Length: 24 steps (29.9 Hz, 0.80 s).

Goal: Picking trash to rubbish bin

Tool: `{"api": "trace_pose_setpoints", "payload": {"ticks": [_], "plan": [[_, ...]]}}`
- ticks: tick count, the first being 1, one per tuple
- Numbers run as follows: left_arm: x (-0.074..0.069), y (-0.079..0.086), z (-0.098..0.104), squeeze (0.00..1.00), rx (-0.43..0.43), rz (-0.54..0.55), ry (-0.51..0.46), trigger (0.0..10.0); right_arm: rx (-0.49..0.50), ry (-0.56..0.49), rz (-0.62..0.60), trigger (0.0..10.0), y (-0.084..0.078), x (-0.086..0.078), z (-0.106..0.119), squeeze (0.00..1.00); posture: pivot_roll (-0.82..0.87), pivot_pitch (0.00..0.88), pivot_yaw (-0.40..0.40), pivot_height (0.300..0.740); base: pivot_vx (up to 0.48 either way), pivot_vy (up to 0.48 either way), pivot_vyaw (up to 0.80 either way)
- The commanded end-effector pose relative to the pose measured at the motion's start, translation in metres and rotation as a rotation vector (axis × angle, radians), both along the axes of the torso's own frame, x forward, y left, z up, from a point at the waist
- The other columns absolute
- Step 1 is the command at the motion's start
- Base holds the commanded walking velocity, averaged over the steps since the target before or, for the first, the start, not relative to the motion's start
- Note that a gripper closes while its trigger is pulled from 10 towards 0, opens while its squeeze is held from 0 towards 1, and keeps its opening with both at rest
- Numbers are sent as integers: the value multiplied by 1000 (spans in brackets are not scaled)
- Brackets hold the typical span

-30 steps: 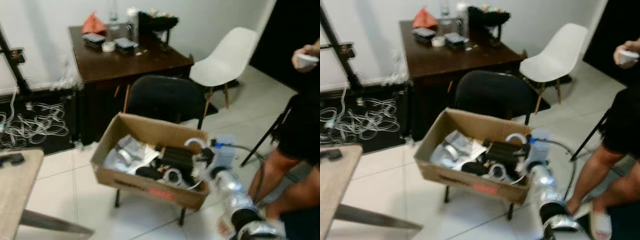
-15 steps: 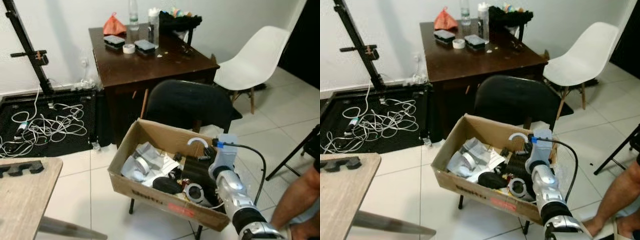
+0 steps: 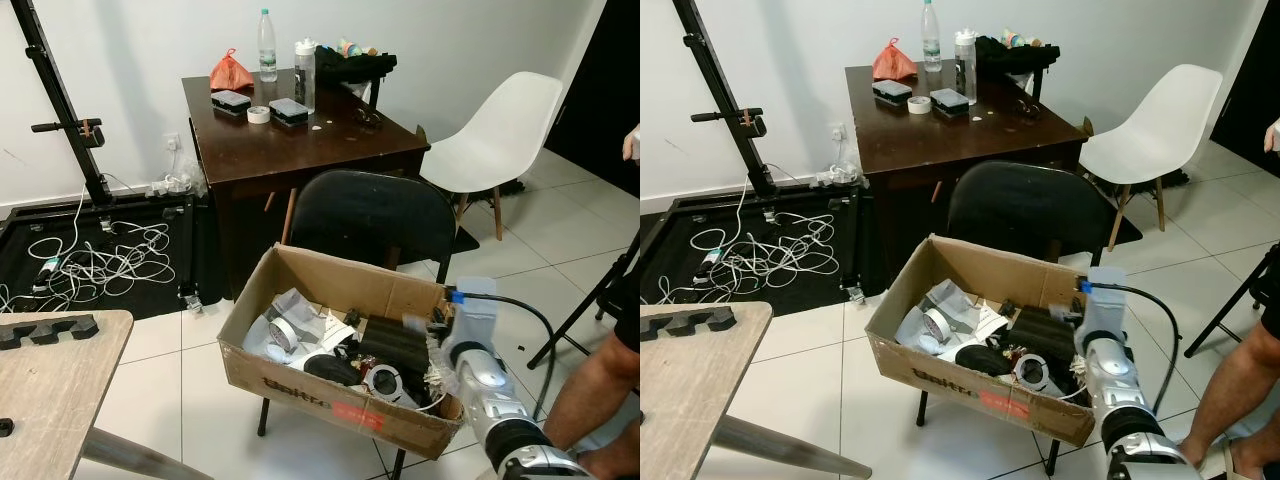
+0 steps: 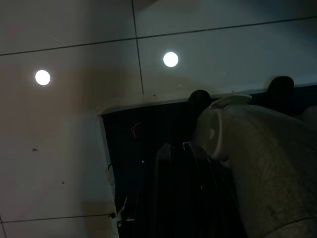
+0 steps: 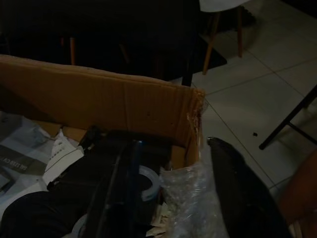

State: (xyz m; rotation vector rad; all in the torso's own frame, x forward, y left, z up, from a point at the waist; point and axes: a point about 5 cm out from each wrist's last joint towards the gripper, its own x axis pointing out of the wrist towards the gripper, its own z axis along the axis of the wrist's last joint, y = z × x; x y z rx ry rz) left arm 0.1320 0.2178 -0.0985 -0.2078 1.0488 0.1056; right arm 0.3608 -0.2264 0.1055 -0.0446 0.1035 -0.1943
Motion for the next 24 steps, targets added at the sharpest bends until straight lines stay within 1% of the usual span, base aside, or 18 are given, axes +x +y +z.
{"api": "trace_pose_setpoints", "payload": {"ticks": [1, 2, 3, 6, 7, 8, 9, 10, 11, 12, 13, 14, 15, 17, 18, 20, 22, 24], "plan": [[-8, -1, -3, 0, -1, -4, 31, 10000, 7, 24, 0, 10000, 1, -2, -6, 902, -105, 158, 32, 740, 0, 0, 0], [-9, -1, -3, 0, -1, -4, 32, 10000, 20, 7, 33, 10000, 6, -1, -4, 153, -107, 160, 33, 740, 0, 0, 0], [-9, -2, -3, 0, -2, -5, 33, 10000, 52, -23, 117, 10000, 19, 2, -1, 0, -107, 160, 32, 740, 0, 0, 0], [-9, -2, -4, 0, 1, -7, 35, 10000, 126, -101, 363, 10000, 56, 4, 6, 0, -107, 163, 31, 740, 0, 0, 0], [-9, -2, -4, 0, 1, -7, 35, 10000, 126, -101, 363, 10000, 56, 4, 6, 0, -107, 163, 31, 740, 0, 0, 0], [-9, -2, -4, 0, 2, -6, 36, 10000, 144, -115, 443, 10000, 68, 3, 8, 0, -107, 163, 31, 740, 0, 0, 0], [-9, -2, -4, 0, 2, -6, 36, 10000, 144, -115, 443, 10000, 68, 3, 8, 0, -107, 163, 31, 740, 0, 0, 0], [-9, -3, -4, 0, 4, -5, 38, 10000, 160, -137, 570, 10000, 86, 0, 11, 0, -105, 162, 29, 740, 0, 0, 0], [-9, -3, -4, 0, 5, -4, 38, 10000, 169, -149, 637, 10000, 95, -2, 12, 0, -105, 162, 29, 740, 0, 0, 456], [-9, -3, -4, 0, 5, -4, 39, 10000, 175, -156, 677, 10000, 99, -4, 13, 0, -105, 162, 29, 740, 0, 0, 456], [-9, -3, -4, 0, 5, -4, 39, 10000, 175, -156, 677, 10000, 99, -4, 13, 0, -105, 162, 29, 740, 0, 0, 456], [-9, -4, -4, 0, 5, -4, 39, 10000, 180, -157, 720, 10000, 104, -6, 13, 0, -103, 163, 28, 740, 0, 0, 719], [-9, -4, -4, 0, 3, -5, 41, 10000, 156, -137, 785, 10000, 112, -9, 11, 0, -103, 163, 28, 740, 0, 0, 719], [-9, -4, -4, 0, 3, -5, 41, 10000, 156, -137, 785, 10000, 112, -9, 11, 0, -103, 163, 28, 740, 0, 0, 719], [-11, -4, -5, 0, 6, -7, 49, 10000, 132, -115, 807, 10000, 112, -10, 7, 0, -105, 162, 25, 740, 0, 0, 719], [-13, -3, -5, 0, 8, -8, 56, 10000, 120, -100, 818, 10000, 112, -11, 5, 0, -106, 161, 24, 740, 0, 0, 719], [-16, -1, -6, 0, 11, -7, 62, 10000, 54, -56, 779, 10000, 107, -10, -1, 0, -106, 159, 23, 740, 0, 0, 719], [-18, 3, -6, 0, 15, -5, 67, 10000, 1, -9, 730, 10000, 101, -8, -7, 0, -106, 158, 23, 740, 0, 0, 0]]}}
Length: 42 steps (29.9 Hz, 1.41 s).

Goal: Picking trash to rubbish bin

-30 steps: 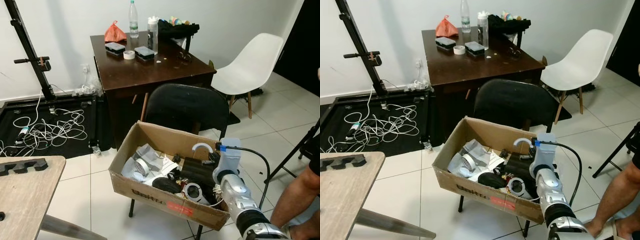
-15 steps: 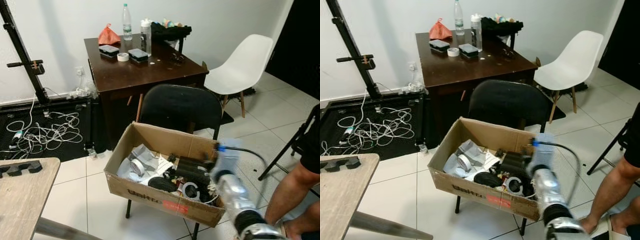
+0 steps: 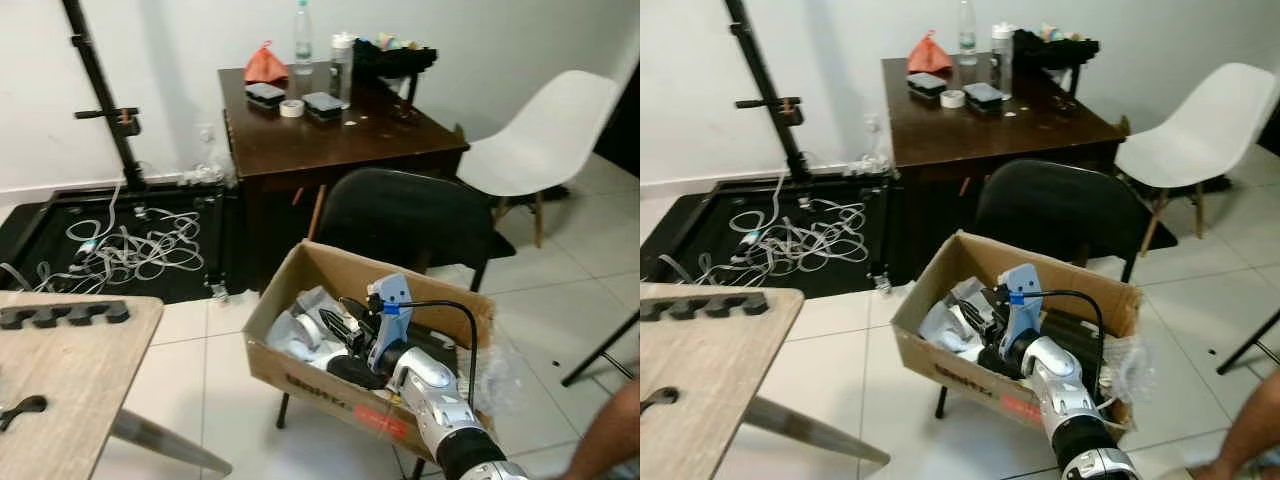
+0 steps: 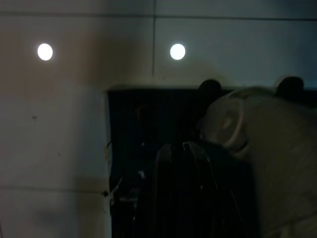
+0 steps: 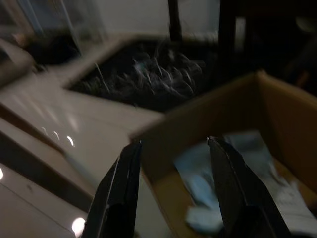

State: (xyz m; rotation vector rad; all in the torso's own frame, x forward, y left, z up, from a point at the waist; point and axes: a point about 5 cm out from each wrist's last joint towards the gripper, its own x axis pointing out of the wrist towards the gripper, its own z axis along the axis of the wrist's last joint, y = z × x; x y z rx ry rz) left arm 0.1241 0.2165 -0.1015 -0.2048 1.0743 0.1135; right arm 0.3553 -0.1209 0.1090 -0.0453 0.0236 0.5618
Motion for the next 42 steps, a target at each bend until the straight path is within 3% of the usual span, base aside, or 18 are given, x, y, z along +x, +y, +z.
{"api": "trace_pose_setpoints", "payload": {"ticks": [1, 5, 7, 13, 32, 36, 42], "plan": [[-11, 6, -2, 0, 13, -8, 42, 10000, -47, 40, -33, 10000, -7, -3, -11, 0, -104, 157, 23, 740, 0, 0, 0], [-13, 11, -2, 0, 18, -8, 41, 10000, 11, -34, -64, 10000, -12, 1, 5, 0, -104, 157, 24, 740, 0, 0, 0], [-13, 12, -1, 0, 21, -14, 43, 10000, -2, -70, -146, 10000, -22, 7, 14, 0, -107, 154, 26, 740, 0, 0, 0], [-14, 13, -1, 0, 22, -16, 43, 10000, 37, -92, -86, 10000, -17, 7, 20, 0, -103, 153, 26, 740, 0, 0, 221], [-15, 8, -3, 0, 12, -34, 53, 10000, -77, 8, 17, 10000, -7, -5, -5, 0, -102, 165, 28, 740, 0, 0, 779], [-14, 5, -3, 0, 4, -54, 53, 10000, -151, 72, 43, 10000, -4, -9, -20, 0, -102, 163, 27, 740, 0, 0, 781], [-14, 1, -4, 0, -5, -57, 54, 10000, -176, 125, 72, 10000, 1, -17, -33, 0, -101, 162, 27, 740, 0, 0, 781]]}}
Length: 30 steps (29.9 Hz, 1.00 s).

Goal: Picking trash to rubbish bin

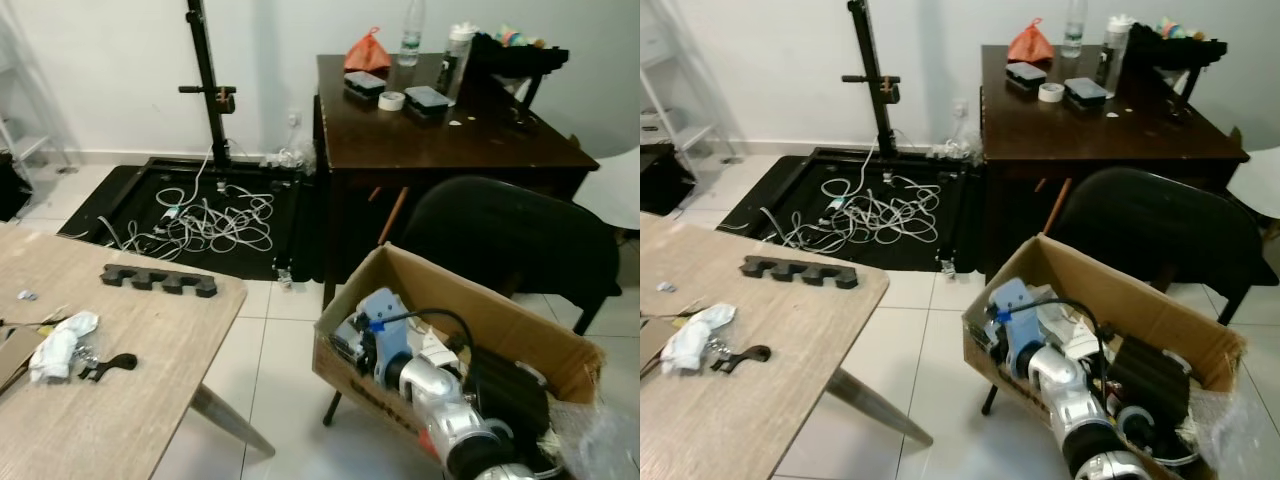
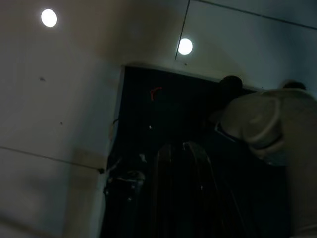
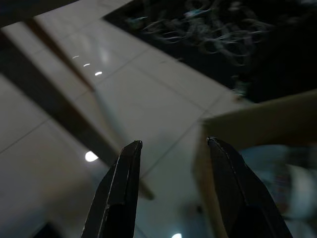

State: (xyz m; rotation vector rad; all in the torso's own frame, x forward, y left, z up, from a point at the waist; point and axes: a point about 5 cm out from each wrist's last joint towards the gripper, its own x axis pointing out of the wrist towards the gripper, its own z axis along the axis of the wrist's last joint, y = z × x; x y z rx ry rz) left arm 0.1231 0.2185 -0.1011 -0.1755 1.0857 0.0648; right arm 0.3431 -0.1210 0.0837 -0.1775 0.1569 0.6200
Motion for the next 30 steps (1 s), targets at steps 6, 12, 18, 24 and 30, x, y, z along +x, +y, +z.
{"api": "trace_pose_setpoints", "payload": {"ticks": [6, 12, 18, 24, 30], "plan": [[-13, -3, -5, 0, -3, -13, 52, 10000, -41, 63, 38, 10000, 5, -8, -14, 0, -102, 162, 28, 740, 0, 0, 780], [-13, -7, -5, 0, -7, -19, 52, 10000, -55, 90, 40, 10000, 6, -10, -20, 0, -102, 160, 28, 740, 0, 0, 780], [-13, -11, -7, 0, -5, -38, 72, 10000, -98, 119, -9, 10000, 2, -10, -26, 0, -101, 161, 29, 740, 0, 0, 258], [-15, -15, -8, 0, -7, -50, 86, 10000, -124, 140, -36, 10000, -2, -11, -31, 0, -101, 161, 31, 740, -46, 0, 0], [-16, -26, -10, 0, -14, -59, 90, 10000, -191, 221, -64, 10000, -5, -20, -49, 0, -94, 161, 30, 740, -304, 0, 0]]}}
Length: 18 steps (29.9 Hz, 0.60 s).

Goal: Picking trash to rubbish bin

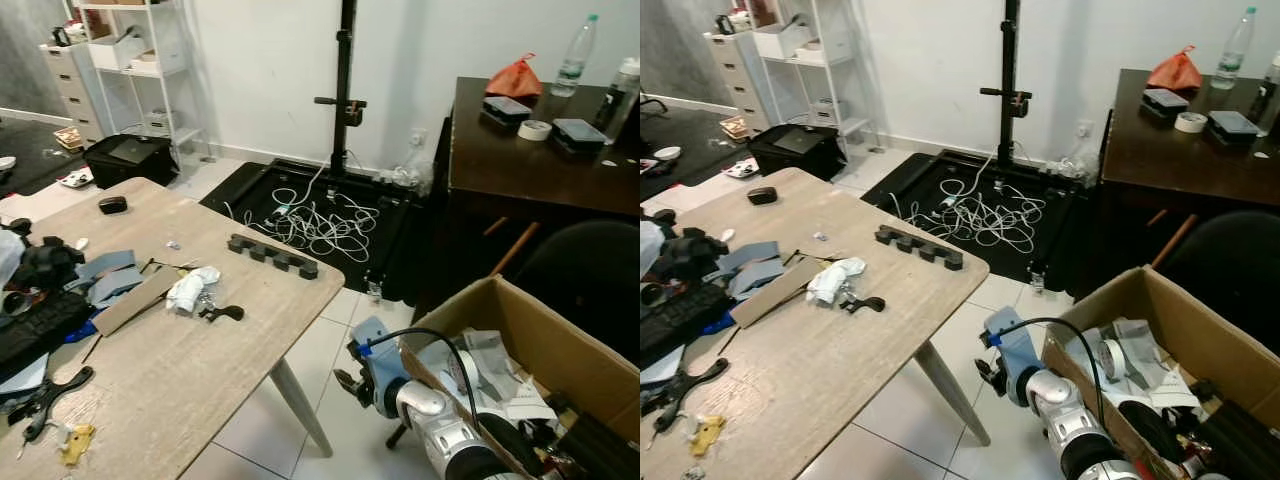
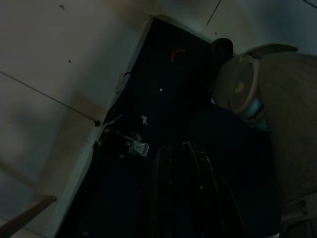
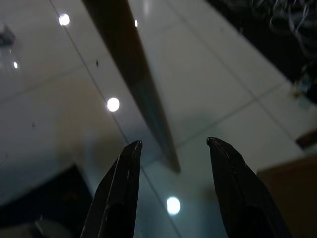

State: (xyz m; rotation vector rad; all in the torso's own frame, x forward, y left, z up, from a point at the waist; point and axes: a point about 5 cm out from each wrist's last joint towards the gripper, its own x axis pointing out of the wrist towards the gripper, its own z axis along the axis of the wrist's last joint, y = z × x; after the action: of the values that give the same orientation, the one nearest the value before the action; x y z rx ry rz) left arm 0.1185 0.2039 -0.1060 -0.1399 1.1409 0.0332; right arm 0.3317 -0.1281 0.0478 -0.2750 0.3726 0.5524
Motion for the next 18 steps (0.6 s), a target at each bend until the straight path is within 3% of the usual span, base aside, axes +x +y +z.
{"api": "trace_pose_setpoints", "payload": {"ticks": [1, 7, 14, 18], "plan": [[-11, -12, -5, 0, -23, -12, 39, 10000, -27, 57, 3, 10000, 2, -9, -14, 0, -94, 161, 30, 740, -315, 0, 0], [-10, -16, -5, 0, -25, -15, 38, 10000, -35, 96, -1, 10000, 2, -16, -24, 0, -92, 162, 33, 740, -319, 0, 0], [-12, 21, 1, 0, 9, -2, 33, 10000, -78, 154, -12, 10000, 0, -27, -40, 0, -83, 158, 32, 740, -325, 0, 0], [-16, 32, 3, 0, 20, 2, 34, 10000, -80, 159, -14, 10000, 0, -28, -41, 0, -84, 155, 33, 740, -326, 0, 0]]}}
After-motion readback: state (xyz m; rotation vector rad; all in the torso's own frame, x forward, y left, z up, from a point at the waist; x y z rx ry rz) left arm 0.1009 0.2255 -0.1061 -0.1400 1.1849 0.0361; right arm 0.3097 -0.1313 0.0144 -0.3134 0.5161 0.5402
